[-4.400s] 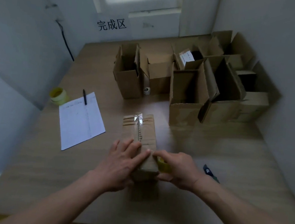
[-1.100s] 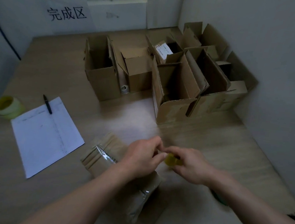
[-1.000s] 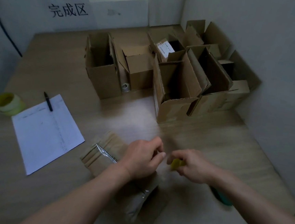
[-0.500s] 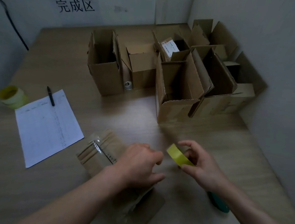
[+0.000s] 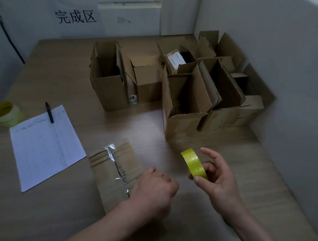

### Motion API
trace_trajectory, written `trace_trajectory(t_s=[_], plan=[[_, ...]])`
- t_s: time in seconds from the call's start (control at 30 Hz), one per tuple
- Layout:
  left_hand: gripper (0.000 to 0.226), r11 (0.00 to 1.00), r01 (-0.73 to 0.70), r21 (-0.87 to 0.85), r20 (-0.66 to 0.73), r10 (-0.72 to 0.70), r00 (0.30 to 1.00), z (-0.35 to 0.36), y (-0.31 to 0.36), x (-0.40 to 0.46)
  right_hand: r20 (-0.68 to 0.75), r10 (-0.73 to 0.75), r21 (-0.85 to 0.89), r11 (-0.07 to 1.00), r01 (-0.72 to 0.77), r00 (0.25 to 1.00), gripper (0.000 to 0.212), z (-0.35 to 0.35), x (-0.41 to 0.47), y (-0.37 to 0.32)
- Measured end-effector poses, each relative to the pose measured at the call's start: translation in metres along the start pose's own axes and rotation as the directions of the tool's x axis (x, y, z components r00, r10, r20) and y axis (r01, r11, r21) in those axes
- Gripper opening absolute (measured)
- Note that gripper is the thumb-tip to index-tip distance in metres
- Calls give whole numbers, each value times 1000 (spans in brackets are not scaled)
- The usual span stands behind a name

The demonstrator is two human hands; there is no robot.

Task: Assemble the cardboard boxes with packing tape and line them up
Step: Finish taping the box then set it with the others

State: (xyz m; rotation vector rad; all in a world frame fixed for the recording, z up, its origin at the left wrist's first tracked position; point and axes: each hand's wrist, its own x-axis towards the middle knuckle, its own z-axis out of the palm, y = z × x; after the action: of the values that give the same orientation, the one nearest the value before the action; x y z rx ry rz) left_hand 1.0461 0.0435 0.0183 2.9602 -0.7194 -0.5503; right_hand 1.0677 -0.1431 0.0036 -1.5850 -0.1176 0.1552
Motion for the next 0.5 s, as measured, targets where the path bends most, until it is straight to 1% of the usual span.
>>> trace_trajectory(t_s=[0.07, 0.1, 0.13, 0.17, 0.2, 0.23, 0.27, 0.3, 0.33, 0.4, 0.43, 0.5], plan=[[23, 986, -167, 0, -45, 167, 985, 4, -8, 2, -31, -12, -9, 1000, 11, 999, 67, 4, 1, 0], [25, 973, -231, 26, -80, 233, 969, 8, -11, 1, -46, -17, -13, 1000, 17, 999, 67, 6, 1, -1], [29, 967, -245, 69, -135, 253, 958, 11, -11, -1, -60, -24, -14, 1000, 24, 998, 67, 7, 2, -1], [35, 977, -182, 108, -201, 201, 959, 14, -8, -6, -73, -30, -11, 999, 30, 997, 67, 9, 2, -1], [43, 992, -62, 107, -281, 90, 956, 14, -3, -13, -86, -36, -6, 999, 36, 996, 67, 11, 2, -2], [51, 995, 77, 58, -349, -52, 936, 13, 4, -21, -99, -39, -2, 999, 39, 994, 67, 12, 3, -1], [57, 978, 207, -15, -375, -197, 906, 14, 10, -29, -107, -34, -2, 999, 34, 994, 66, 13, 3, 1], [58, 951, 301, -72, -360, -306, 881, 17, 14, -37, -114, -27, -4, 1000, 27, 993, 66, 14, 2, 3], [52, 931, 354, -95, -335, -364, 869, 25, 15, -41, -120, -22, -6, 1000, 22, 992, 66, 17, 2, 4], [29, 920, 388, -53, -314, -384, 868, 41, 12, -43, -125, -10, -14, 1000, 9, 992, 67, 22, 2, 6], [24, 922, 385, -27, -305, -375, 875, 46, 9, -41, -119, -6, -24, 1000, 4, 993, 67, 24, 2, 8], [31, 938, 346, 12, -338, -321, 884, 51, 3, -39, -98, 3, -38, 999, -7, 995, 69, 29, 2, 8]])
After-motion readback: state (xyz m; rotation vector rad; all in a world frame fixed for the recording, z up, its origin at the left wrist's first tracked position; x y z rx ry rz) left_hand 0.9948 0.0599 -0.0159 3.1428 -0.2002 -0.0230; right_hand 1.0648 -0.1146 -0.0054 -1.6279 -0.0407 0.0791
